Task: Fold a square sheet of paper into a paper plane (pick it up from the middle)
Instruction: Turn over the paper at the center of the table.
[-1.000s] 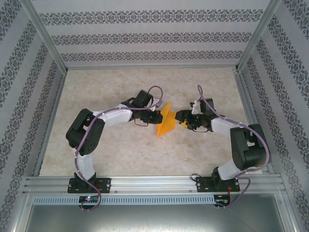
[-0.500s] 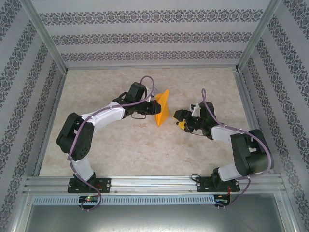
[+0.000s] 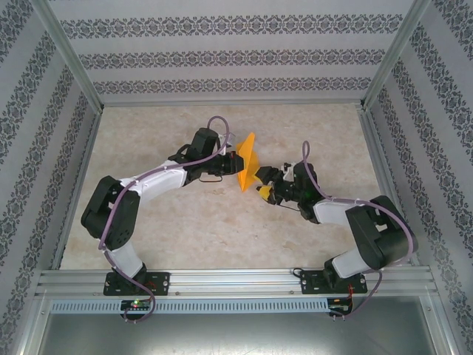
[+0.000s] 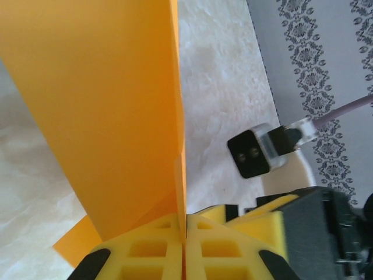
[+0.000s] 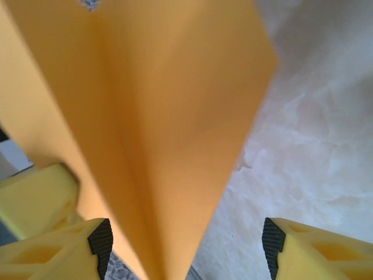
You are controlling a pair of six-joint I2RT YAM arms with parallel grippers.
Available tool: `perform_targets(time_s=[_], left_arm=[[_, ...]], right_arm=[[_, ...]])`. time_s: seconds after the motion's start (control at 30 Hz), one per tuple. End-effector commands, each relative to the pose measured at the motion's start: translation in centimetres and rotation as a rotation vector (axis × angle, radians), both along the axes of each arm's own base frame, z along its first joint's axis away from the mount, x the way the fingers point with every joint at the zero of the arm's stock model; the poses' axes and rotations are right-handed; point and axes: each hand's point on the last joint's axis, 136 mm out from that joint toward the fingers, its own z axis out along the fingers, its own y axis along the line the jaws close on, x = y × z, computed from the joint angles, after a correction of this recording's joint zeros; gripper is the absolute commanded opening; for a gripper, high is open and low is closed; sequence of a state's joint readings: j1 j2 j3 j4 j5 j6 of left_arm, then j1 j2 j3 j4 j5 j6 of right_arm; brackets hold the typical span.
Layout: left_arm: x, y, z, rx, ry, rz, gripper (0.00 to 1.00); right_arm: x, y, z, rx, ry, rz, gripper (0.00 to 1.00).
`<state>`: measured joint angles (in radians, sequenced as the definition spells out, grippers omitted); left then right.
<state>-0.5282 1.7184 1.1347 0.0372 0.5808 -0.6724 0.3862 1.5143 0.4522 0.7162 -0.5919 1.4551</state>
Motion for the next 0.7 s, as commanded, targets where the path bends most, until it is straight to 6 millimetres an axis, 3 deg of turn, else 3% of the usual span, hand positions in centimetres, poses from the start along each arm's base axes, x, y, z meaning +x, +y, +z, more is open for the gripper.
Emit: perform_targets(time_s=[0.0, 0.1, 0.43, 0.67], left_arm=[[1.0, 0.3, 3.2, -0.076, -0.077, 0.054, 0.09], [0.9, 0.3, 3.0, -0.084, -0.070, 0.056, 0.09], [1.1, 0.4, 2.0, -0.079, -0.057, 0.068, 0.09], [1.1, 0.1, 1.2, -0.076, -0.030, 0.049, 0.11]], right_arm=[[1.3, 0.9, 0.8, 0.086, -0.008, -0.075, 0.68], [1.8, 1.9, 1.2, 0.128, -0.027, -0.070, 0.63], [2.6, 2.1, 1.0, 0.120, -0.057, -0.077, 0.51], [2.6, 1.8, 2.3, 0.083, -0.114, -0.060, 0.32]])
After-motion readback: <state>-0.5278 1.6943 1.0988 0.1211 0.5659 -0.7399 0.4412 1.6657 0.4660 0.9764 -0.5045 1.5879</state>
